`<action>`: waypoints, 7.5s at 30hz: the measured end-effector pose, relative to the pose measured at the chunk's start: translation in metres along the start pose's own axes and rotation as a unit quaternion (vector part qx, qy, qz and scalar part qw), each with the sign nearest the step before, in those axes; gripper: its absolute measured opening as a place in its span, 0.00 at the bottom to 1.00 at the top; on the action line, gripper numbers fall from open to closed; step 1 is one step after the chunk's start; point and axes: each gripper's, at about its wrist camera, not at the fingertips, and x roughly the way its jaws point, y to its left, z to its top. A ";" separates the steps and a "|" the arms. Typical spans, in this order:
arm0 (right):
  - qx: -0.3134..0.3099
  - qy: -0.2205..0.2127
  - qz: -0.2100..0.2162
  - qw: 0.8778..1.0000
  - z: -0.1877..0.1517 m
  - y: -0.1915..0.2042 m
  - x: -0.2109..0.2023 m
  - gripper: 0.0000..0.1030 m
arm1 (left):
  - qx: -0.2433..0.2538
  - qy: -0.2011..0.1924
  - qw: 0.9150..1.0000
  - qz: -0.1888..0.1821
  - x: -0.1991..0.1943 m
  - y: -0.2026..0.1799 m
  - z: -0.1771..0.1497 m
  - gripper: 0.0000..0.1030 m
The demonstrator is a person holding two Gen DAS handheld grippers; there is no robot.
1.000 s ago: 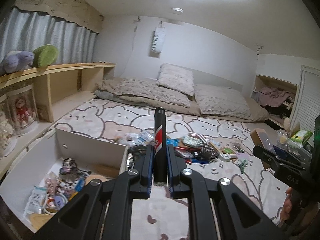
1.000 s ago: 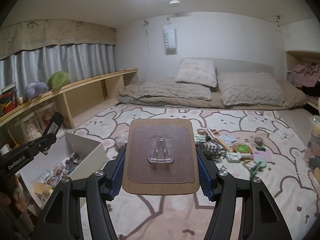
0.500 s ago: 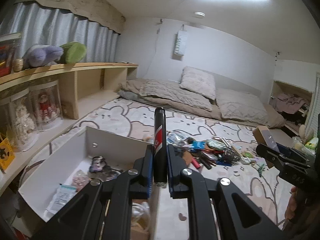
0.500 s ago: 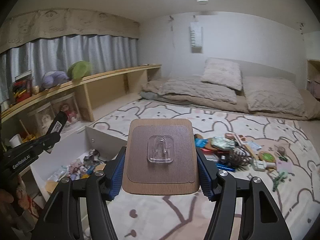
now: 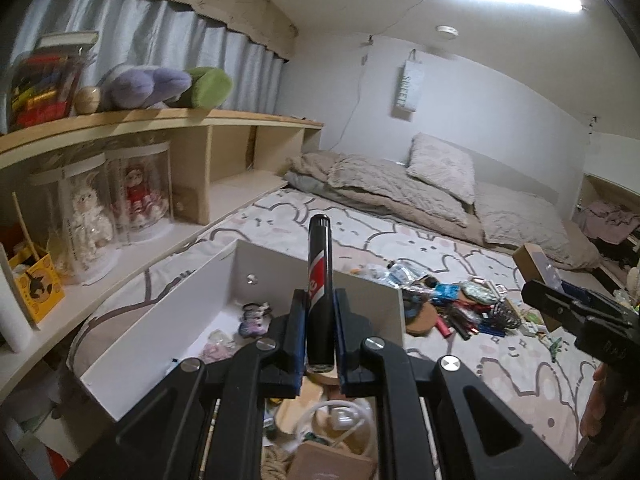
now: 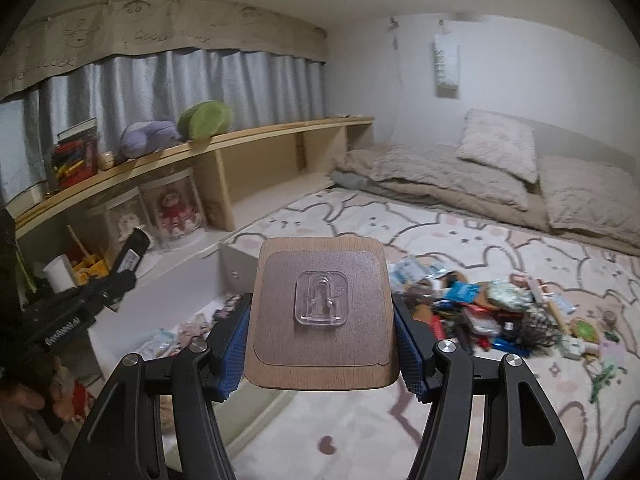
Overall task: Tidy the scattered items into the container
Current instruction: 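Bring the held marker and hook plate over the open white box, then lower the black marker and hook plate into the white box with both tools, then open the left tool to drop the marker while the right tool releases the hook plate, then lift both open tools up out of the white box, then move both open tools away from the box toward the pile of items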
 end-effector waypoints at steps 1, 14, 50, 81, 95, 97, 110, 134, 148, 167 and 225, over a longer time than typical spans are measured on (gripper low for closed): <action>0.000 0.004 0.007 1.000 0.001 0.002 0.004 0.62 | 0.000 0.002 1.000 0.002 0.001 0.002 -0.001 0.12; -0.035 0.062 0.050 0.996 0.005 0.038 0.066 0.62 | -0.014 0.026 0.999 0.029 0.027 0.034 -0.010 0.12; -0.011 0.252 0.108 0.962 0.005 0.056 0.224 0.62 | 0.106 0.079 0.990 0.042 0.095 0.056 0.054 0.12; 0.001 0.221 0.129 0.967 0.013 0.040 0.198 0.83 | 0.113 0.324 0.939 -0.025 0.215 0.036 0.029 0.12; 0.014 0.215 0.137 0.967 0.016 0.031 0.195 0.84 | 0.124 0.348 0.929 -0.007 0.239 0.040 0.015 0.83; 0.020 0.216 0.141 0.966 0.016 0.029 0.195 0.84 | 0.117 0.347 0.930 -0.014 0.237 0.043 0.018 0.83; 0.018 0.199 0.143 0.969 0.021 0.027 0.182 0.84 | 0.152 0.308 0.939 0.009 0.219 0.031 0.031 0.83; -0.014 0.163 0.112 0.980 0.025 0.017 0.144 0.84 | 0.146 0.211 0.966 0.041 0.141 0.022 0.051 1.00; -0.025 0.120 0.084 0.989 0.025 0.013 0.116 1.00 | 0.148 0.170 0.974 0.031 0.097 0.008 0.058 1.00; -0.017 0.105 0.070 0.992 0.020 0.000 0.093 1.00 | 0.135 0.140 0.981 0.018 0.060 -0.001 0.053 1.00; 0.040 -0.009 -0.111 0.993 0.001 -0.138 -0.067 1.00 | 0.131 0.013 0.986 -0.097 0.007 -0.149 0.045 1.00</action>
